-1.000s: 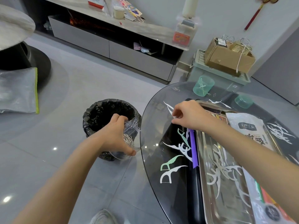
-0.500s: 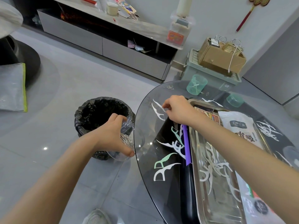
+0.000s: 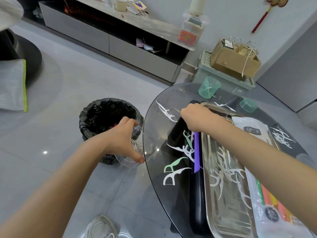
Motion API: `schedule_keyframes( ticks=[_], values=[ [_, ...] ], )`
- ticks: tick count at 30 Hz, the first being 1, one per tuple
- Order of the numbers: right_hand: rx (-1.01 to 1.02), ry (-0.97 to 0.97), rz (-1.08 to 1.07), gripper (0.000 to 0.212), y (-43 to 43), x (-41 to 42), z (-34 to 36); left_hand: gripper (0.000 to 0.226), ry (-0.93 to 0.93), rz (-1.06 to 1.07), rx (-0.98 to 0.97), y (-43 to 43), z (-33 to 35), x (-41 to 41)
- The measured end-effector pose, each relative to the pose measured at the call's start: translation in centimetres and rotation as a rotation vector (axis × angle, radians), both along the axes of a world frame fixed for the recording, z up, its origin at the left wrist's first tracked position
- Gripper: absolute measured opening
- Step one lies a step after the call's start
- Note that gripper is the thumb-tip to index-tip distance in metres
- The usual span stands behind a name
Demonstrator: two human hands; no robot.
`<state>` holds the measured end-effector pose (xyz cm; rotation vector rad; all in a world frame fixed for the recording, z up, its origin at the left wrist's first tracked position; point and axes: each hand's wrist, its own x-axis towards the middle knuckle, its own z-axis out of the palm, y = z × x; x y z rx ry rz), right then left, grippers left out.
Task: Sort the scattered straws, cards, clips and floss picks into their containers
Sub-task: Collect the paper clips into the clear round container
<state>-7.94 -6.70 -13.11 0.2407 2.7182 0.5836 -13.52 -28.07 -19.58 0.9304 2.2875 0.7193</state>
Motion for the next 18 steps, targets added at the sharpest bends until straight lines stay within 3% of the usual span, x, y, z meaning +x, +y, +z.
schedule_keyframes(
  ticks=[3,8,14,18],
  values=[
    [-0.056,0.002,-0.027,0.010,-0.5,0.0,-0.1,0.114,0.003,-0.003,-0.001,0.0,0.2,0.2],
    [-0.145,0.106,-0.060,0.024,0.3,1.1,0.8,0.113,0.016,-0.013,-0.017,0.1,0.4,0.4],
    [-0.168,0.023,-0.082,0.029,-0.5,1.8,0.1,0.113,0.020,-0.027,-0.027,0.1,0.5,0.4],
    [-0.354,0.116,-0.132,0.012,-0.7,2.2,0.3,0.113,0.006,-0.028,-0.032,0.1,0.4,0.4]
  ],
)
